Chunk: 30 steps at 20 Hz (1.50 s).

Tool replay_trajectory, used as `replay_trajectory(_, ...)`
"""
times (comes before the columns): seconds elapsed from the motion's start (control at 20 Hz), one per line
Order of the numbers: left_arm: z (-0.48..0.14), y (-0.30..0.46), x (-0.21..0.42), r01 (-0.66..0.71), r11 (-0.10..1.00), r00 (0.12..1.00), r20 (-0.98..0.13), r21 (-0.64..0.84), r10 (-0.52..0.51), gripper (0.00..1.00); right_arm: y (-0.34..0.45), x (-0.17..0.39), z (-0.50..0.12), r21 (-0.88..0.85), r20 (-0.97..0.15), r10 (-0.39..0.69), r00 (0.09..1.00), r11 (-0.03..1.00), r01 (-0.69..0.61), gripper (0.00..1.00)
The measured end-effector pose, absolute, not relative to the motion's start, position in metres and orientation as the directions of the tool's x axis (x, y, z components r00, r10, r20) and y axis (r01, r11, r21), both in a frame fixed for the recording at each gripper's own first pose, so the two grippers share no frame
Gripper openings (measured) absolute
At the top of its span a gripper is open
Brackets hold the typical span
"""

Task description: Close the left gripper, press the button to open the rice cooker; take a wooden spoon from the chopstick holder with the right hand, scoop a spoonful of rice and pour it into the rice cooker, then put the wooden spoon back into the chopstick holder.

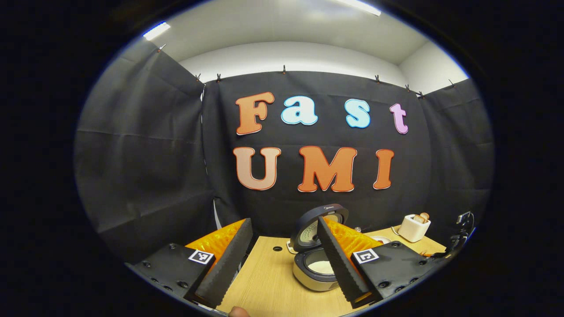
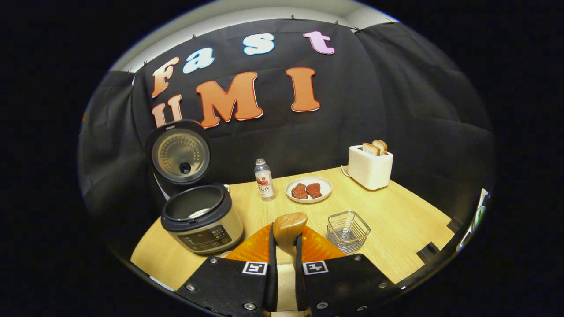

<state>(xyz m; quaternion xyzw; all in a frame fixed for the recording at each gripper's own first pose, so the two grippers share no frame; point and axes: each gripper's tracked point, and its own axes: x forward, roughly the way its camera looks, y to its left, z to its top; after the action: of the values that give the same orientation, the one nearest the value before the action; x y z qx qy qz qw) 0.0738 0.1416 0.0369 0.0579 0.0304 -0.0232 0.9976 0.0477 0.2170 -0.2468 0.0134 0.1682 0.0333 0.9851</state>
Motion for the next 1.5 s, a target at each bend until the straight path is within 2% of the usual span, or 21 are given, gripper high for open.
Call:
replay_trajectory(0.2,0.029,0.152,0.073,0.036,0.992,0.996,-0.080,0.123,-0.027,0.99,0.231,0.045,-0.276,-0.052,-0.361,0.059,0.931,0.995,-0.083,0.15)
replay_trajectory(0.3,0.029,0.157,0.074,0.027,0.990,0.997,-0.079,0.136,-0.016,0.98,0.240,0.044,-0.283,-0.031,-0.366,0.073,0.928,0.995,-0.090,0.15)
replay_trajectory(0.4,0.027,0.164,0.072,0.016,0.989,0.997,-0.083,0.150,-0.004,1.00,0.247,0.043,-0.290,0.058,-0.372,0.091,0.924,0.995,-0.075,0.15)
replay_trajectory(0.6,0.026,0.169,0.074,0.012,0.989,0.996,-0.084,0.147,0.001,0.96,0.267,0.043,-0.293,0.285,-0.380,0.167,0.910,0.957,-0.057,0.16)
replay_trajectory(0.7,0.025,0.169,0.076,0.015,0.990,0.996,-0.085,0.143,-0.003,0.96,0.268,0.043,-0.294,0.335,-0.383,0.174,0.907,0.942,-0.039,0.15)
replay_trajectory(0.9,0.018,0.168,0.080,0.024,0.991,0.995,-0.103,0.131,-0.011,0.96,0.276,0.042,-0.293,0.312,-0.389,0.181,0.903,0.949,-0.056,0.16)
replay_trajectory(1.1,0.013,0.168,0.084,0.032,0.992,0.993,-0.114,0.124,-0.018,0.96,0.278,0.041,-0.296,0.447,-0.396,0.210,0.894,0.894,-0.012,0.15)
replay_trajectory(1.25,0.014,0.170,0.086,0.031,0.993,0.994,-0.110,0.116,-0.018,0.96,0.268,0.044,-0.300,0.605,-0.412,0.231,0.881,0.792,0.076,0.16)
replay_trajectory(1.35,0.013,0.170,0.087,0.034,0.993,0.994,-0.111,0.109,-0.022,0.99,0.257,0.045,-0.308,0.719,-0.424,0.242,0.873,0.676,0.162,0.15)
replay_trajectory(1.5,0.014,0.169,0.089,0.039,0.994,0.994,-0.108,0.100,-0.028,0.96,0.247,0.040,-0.320,0.833,-0.424,0.262,0.867,0.488,0.260,0.15)
